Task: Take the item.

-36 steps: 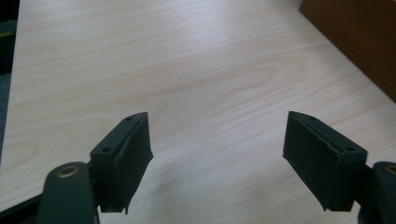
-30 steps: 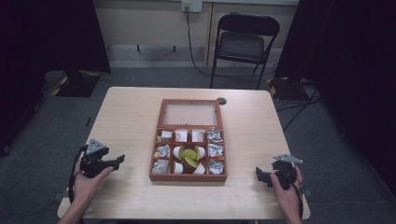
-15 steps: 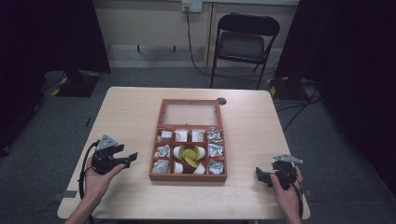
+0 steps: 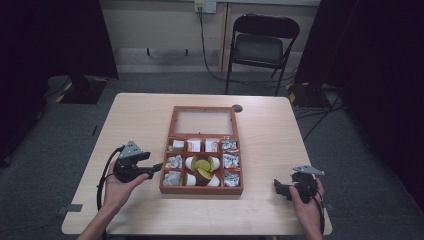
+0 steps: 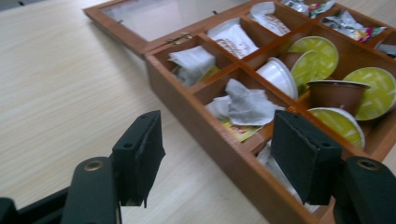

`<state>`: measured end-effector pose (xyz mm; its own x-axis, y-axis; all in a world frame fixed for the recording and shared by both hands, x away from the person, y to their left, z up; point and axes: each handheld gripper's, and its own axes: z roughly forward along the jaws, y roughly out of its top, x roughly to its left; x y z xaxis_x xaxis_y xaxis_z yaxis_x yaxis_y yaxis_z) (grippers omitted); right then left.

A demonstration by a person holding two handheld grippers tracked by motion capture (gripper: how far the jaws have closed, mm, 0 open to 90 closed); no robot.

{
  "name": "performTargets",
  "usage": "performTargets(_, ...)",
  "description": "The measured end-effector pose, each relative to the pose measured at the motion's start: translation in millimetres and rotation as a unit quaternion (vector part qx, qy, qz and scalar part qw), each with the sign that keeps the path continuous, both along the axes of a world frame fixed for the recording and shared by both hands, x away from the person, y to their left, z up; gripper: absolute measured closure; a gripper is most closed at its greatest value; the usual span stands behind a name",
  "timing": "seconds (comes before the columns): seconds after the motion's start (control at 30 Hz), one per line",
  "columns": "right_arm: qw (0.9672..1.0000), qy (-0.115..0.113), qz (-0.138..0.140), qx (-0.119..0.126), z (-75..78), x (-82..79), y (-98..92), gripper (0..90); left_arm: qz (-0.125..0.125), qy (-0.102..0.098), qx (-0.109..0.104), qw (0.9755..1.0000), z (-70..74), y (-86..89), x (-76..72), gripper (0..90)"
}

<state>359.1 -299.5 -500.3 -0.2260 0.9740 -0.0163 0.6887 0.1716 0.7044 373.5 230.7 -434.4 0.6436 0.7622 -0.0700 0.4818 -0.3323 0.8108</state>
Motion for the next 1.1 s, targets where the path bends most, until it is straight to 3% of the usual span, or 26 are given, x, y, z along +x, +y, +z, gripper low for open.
performTargets(0.57,1.0000,0.000,-0.001,0.000,0.0,-0.1,0.1,0.0,-0.064,0.016,-0.012,0.9977,6.1,-35.0,9.9,33.9)
performTargets(0.73,1.0000,0.000,-0.001,0.000,0.0,-0.1,0.1,0.0,-0.083,0.028,-0.005,0.9961,4.0,-50.3,14.1,32.2)
performTargets(0.87,1.0000,0.000,-0.001,0.000,0.0,-0.1,0.2,0.0,-0.098,0.023,0.006,0.9949,8.5,-62.5,16.3,30.9)
performTargets(0.97,1.0000,0.000,-0.001,0.000,0.0,-0.1,0.1,0.0,-0.099,0.020,0.005,0.9948,10.3,-67.5,16.3,31.7)
performTargets(1.1,1.0000,0.000,-0.001,0.000,0.0,-0.1,0.1,0.0,-0.102,0.038,-0.006,0.9940,7.7,-76.4,18.2,34.1)
